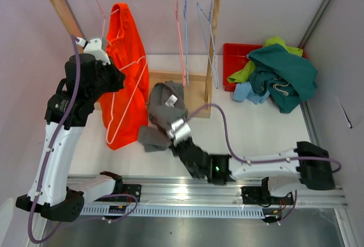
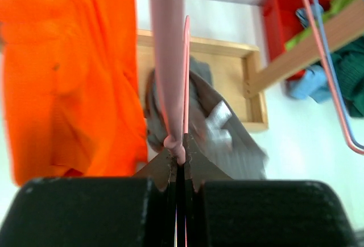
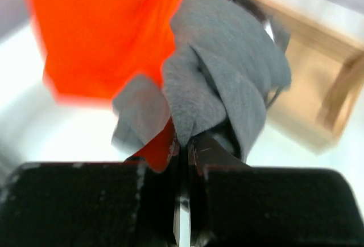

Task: Remove the shorts from the hanger

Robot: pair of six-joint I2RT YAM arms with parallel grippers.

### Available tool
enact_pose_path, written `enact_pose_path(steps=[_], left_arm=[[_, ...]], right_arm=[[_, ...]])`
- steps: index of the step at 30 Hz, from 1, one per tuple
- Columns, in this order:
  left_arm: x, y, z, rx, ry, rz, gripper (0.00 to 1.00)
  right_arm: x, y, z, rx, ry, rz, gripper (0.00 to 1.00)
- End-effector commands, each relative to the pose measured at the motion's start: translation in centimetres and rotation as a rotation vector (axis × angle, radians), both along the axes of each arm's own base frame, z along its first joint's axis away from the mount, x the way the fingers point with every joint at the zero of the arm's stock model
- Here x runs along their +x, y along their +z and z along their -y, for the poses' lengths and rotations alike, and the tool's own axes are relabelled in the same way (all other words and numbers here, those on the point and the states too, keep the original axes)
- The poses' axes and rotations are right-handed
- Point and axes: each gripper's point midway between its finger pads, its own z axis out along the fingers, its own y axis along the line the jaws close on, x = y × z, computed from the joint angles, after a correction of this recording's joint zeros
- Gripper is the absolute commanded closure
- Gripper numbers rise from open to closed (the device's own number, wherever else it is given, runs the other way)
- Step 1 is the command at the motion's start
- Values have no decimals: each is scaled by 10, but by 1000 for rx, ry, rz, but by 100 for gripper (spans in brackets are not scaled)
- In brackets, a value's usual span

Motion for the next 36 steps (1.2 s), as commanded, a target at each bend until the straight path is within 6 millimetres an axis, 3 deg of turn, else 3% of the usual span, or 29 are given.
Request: enact_pose_path(steps=[1,2,3,5,6,7,11,12,13,14,19,20,21,22,23,24,26,27,28,29,30,31,32,33,34,35,36], left_arm=[[-1,37,-20,7,99,144,100],[-1,44,-20,-5,102,176,100],[-4,49,-20,-20,99,198,100],[-2,46,-14,-39,73,210,100],[-5,47,-13,-52,69,221,100],[-2,35,-11,-50,62,198,100],[-1,23,-8,-43,41,192,100],[-1,22,-8,-32,40,193,100],[0,16,-8,-21,37,182,100],[0,15,-9,-15,36,182,100],[1,7,-11,36,22,180,100],[2,6,-11,42,22,180,100],[2,5,-11,45,21,180,100],[3,3,-10,41,17,178,100],[4,5,-8,29,13,185,100],[5,3,-6,25,3,183,100],[6,4,-1,10,-12,188,100],[8,1,0,9,-18,180,100],[9,2,1,8,-19,180,100],[10,2,2,3,-21,180,100],[10,1,3,0,-26,178,100],[11,-1,5,-4,-33,171,100],[10,-3,8,-11,-51,166,100],[10,-3,10,-18,-56,166,100],[9,-7,11,-22,-62,159,100],[8,-9,13,-28,-73,158,100],[9,-11,14,-28,-74,156,100]], right_arm=[[-35,19,61,117,-159,5,100],[-36,21,86,113,-257,13,100],[-43,37,107,155,-280,5,100],[-40,47,144,153,-371,3,100],[-34,65,177,209,-453,2,100],[-29,80,197,230,-494,4,100],[4,130,267,251,-672,20,100],[14,149,257,312,-581,25,100],[27,162,278,316,-618,64,100],[31,178,285,317,-608,95,100],[56,257,296,297,-572,312,100],[71,264,293,238,-583,353,100],[73,290,303,246,-605,402,100],[80,301,308,239,-621,430,100],[102,308,310,194,-635,460,100],[103,335,320,248,-645,502,100],[119,360,328,262,-653,550,100],[150,361,335,218,-676,565,100],[147,394,348,270,-695,627,100],[158,404,357,277,-717,654,100],[196,399,374,252,-766,659,100],[208,408,386,267,-798,682,100],[197,444,403,330,-825,766,100],[206,453,416,349,-842,795,100],[249,437,439,321,-889,778,100],[227,477,452,426,-879,884,100],[237,478,460,440,-882,890,100]])
